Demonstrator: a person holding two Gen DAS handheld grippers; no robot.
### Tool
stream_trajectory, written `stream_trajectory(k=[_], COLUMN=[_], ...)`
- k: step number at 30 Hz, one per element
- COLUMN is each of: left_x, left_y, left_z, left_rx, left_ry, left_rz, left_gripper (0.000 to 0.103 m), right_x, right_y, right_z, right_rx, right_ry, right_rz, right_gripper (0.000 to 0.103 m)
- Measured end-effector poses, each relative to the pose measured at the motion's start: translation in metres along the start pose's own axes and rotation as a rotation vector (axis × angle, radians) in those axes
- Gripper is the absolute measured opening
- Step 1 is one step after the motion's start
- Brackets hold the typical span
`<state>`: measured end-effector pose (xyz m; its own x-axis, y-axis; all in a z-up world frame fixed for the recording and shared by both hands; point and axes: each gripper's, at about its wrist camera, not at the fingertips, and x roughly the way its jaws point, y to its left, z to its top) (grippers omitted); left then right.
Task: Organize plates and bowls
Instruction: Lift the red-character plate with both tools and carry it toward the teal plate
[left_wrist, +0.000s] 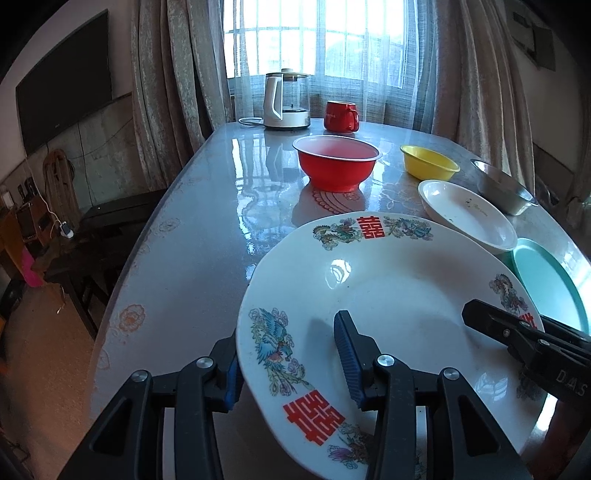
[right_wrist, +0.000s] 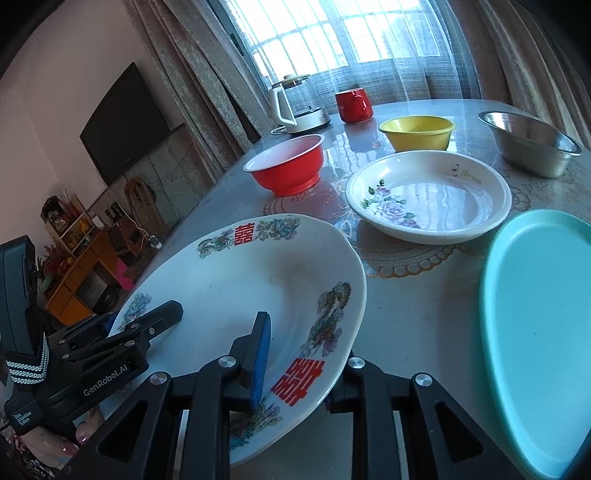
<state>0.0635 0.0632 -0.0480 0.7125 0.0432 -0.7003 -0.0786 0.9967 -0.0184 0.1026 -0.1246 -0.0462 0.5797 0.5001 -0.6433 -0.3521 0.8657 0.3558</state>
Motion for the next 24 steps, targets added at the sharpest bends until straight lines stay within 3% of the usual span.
stream_trajectory(k=[7,14,24], left_x=[0.005,-0.005,-0.02], left_y=[0.001,-0.015,-0.051], left_z=[0.001,-0.002,0.005], left_rx=[-0.025,0.05,0.112], left_ry=[0.016,-0.021,-0.051], left_rz=[-0.016,-0.011,-0.07], left_gripper=[0.049,0.047,0.048], right_x=[0.001,-0.009,-0.045], right_y=[0.0,-0.004,-0.025], right_z=[0.001,-0.003,-0.006], right_rx=[-0.014,-0.001,0.043], right_ry=[0.002,-0.017,-0.074], right_rz=[-0.009,-0.038,-0.083], right_gripper=[0.024,0.024,0.024])
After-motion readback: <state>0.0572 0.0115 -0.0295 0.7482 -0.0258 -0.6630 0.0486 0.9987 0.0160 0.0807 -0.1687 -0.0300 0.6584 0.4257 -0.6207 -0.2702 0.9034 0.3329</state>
